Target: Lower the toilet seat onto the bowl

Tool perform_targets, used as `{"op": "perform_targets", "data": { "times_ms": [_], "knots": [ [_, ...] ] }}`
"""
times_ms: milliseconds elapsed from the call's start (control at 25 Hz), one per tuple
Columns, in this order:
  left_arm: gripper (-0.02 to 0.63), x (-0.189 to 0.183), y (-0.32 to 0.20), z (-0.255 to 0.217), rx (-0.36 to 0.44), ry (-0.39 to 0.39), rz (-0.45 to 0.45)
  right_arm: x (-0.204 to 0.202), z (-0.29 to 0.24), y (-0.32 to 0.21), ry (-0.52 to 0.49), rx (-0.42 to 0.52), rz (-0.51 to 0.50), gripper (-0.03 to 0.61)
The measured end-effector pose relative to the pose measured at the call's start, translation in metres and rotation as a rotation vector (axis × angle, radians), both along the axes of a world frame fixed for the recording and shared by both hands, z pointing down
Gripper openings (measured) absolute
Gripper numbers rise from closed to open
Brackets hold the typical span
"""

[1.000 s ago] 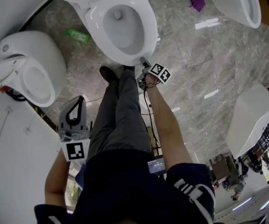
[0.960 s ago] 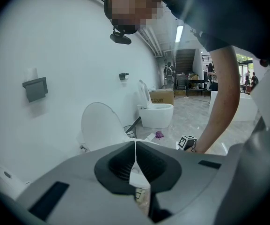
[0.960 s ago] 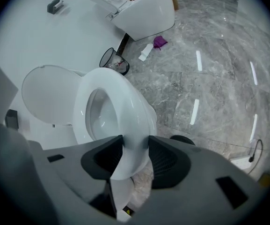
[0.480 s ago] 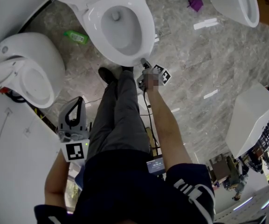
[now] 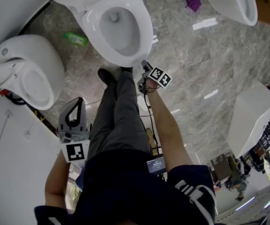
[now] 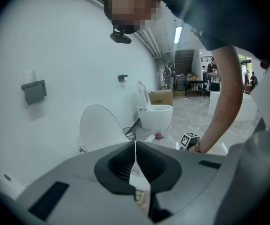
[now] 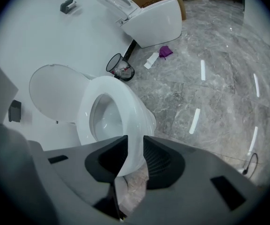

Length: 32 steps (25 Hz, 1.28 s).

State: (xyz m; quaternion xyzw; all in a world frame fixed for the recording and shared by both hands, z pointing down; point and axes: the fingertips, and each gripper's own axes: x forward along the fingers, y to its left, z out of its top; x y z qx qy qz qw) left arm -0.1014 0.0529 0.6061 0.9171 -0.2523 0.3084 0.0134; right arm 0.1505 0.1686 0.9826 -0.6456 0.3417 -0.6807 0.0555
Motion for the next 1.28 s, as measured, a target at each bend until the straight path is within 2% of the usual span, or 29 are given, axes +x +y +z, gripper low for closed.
{"op": "perform_targets", "data": {
  "times_ms": [40,160,360,600,800,1040,1280],
  "knots": [
    [0.026,0.0,0.0,-0.001,0.001,0.0,-0.001,0.0,-0.002,0.001,0.01,-0.002,-0.01,0.12],
    [0.028,-0.001,-0.001,-0.004,0.003,-0.004,0.001,0.002,-0.011,0.003,0.041,-0.007,-0.03,0.066],
    [0.028,0.0,0.0,-0.011,0.012,0.005,-0.003,0.005,-0.027,0.002,0.076,0.017,-0.06,0.028],
    [0.028,0.001,0.0,-0.016,0.023,0.012,-0.004,0.01,-0.039,-0.004,0.123,0.049,-0.098,0.02],
    [0.028,0.001,-0.001,-0.02,0.031,0.01,-0.005,0.008,-0.066,-0.018,0.256,0.125,-0.268,0.02],
    [0.028,-0.004,-0.013,-0.025,0.029,0.03,-0.081,0.001,-0.116,-0.042,0.435,0.245,-0.467,0.02],
    [0.026,-0.004,-0.017,-0.038,0.058,0.043,-0.088,-0.008,-0.168,-0.062,0.551,0.349,-0.587,0.02]
  ]
}}
